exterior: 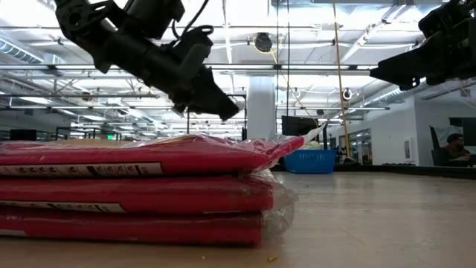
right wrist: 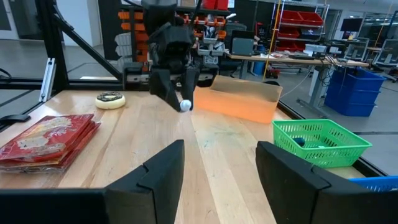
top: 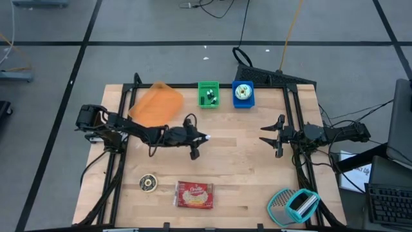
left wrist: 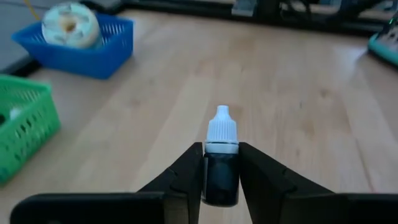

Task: Pick & Place Food Item
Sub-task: Put the dark blue food coloring bottle into the green bin, then put the red popcorn bag into the orange bin

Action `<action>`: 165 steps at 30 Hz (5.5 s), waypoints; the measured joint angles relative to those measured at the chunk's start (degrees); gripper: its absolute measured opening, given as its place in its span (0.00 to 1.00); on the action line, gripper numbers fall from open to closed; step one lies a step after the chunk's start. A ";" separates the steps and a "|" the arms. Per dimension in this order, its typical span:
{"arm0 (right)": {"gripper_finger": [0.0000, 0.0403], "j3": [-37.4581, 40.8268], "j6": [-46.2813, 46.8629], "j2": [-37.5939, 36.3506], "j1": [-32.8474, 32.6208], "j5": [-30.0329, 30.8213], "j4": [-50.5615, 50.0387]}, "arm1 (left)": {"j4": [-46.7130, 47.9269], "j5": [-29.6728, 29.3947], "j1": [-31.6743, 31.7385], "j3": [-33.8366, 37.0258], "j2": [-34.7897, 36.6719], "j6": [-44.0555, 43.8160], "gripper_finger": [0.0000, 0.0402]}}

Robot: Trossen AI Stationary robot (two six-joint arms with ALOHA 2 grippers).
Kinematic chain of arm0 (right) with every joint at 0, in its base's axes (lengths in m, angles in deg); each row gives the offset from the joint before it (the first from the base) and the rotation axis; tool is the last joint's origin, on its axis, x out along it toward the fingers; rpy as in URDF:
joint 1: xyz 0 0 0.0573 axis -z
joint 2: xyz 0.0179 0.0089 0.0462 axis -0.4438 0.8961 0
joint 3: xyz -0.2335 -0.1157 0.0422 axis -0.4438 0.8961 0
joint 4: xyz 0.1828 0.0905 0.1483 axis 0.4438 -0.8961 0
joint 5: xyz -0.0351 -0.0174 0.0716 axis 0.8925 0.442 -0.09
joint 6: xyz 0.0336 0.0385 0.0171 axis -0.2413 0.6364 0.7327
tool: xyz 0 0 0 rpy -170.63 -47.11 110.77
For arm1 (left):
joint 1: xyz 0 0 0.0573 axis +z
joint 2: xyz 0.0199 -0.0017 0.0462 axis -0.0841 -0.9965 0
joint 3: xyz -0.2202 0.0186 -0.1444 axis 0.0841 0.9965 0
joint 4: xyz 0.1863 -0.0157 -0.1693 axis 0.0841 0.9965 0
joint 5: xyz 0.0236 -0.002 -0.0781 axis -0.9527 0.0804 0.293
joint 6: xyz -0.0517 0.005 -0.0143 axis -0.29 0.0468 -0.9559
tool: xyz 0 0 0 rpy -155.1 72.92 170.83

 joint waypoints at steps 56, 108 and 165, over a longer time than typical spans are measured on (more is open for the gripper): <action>0.46 0.00 -0.01 0.01 0.02 -0.01 0.01 | -2.59 -2.61 26.02 -7.77 -0.08 -3.18 0.24; 0.46 0.00 -0.01 0.00 0.00 0.01 0.00 | 2.31 -6.61 25.75 -20.70 -20.02 -8.63 0.43; 0.46 0.00 -0.01 -0.01 0.02 -0.01 0.02 | 25.30 9.81 -20.30 -20.63 -13.76 -12.04 0.49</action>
